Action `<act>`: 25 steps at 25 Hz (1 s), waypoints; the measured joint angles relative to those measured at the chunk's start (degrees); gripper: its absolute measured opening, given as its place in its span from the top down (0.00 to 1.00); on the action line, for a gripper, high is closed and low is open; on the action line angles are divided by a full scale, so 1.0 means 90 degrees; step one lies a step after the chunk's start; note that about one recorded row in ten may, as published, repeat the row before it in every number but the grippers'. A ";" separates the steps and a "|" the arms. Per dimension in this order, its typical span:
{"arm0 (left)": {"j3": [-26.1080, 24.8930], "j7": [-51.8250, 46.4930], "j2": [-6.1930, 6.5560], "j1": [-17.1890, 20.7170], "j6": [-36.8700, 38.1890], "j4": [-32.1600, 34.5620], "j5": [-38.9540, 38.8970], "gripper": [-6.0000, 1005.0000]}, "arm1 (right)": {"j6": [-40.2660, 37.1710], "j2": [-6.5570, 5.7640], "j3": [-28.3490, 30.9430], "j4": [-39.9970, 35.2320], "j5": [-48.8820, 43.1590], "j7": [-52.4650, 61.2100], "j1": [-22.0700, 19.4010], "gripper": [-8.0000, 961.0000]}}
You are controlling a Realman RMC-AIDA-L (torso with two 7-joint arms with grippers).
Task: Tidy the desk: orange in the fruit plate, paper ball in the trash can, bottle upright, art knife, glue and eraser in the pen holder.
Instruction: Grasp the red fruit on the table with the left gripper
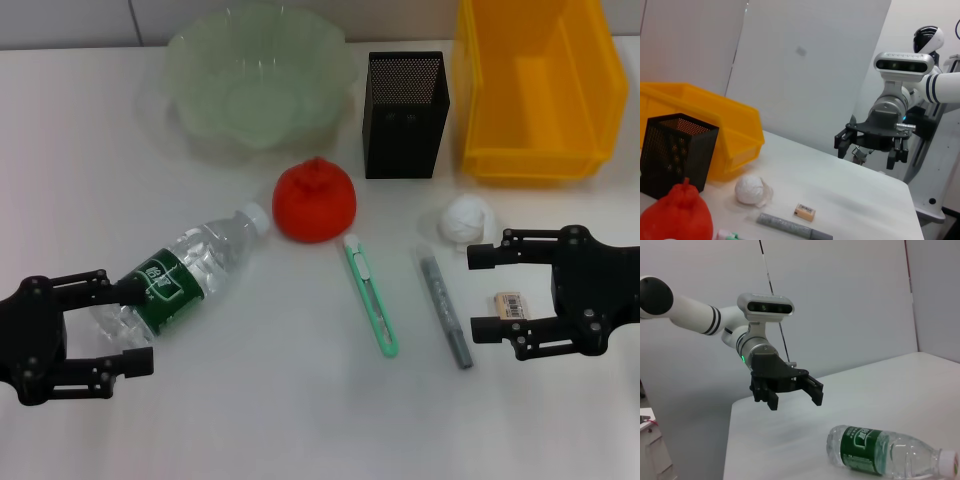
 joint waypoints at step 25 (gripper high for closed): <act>-0.0292 -0.0628 -0.0351 -0.0361 -0.0442 0.0933 0.0223 0.20 | 0.0177 -0.0089 0.0598 -0.0513 -0.0124 0.0084 -0.0528 0.19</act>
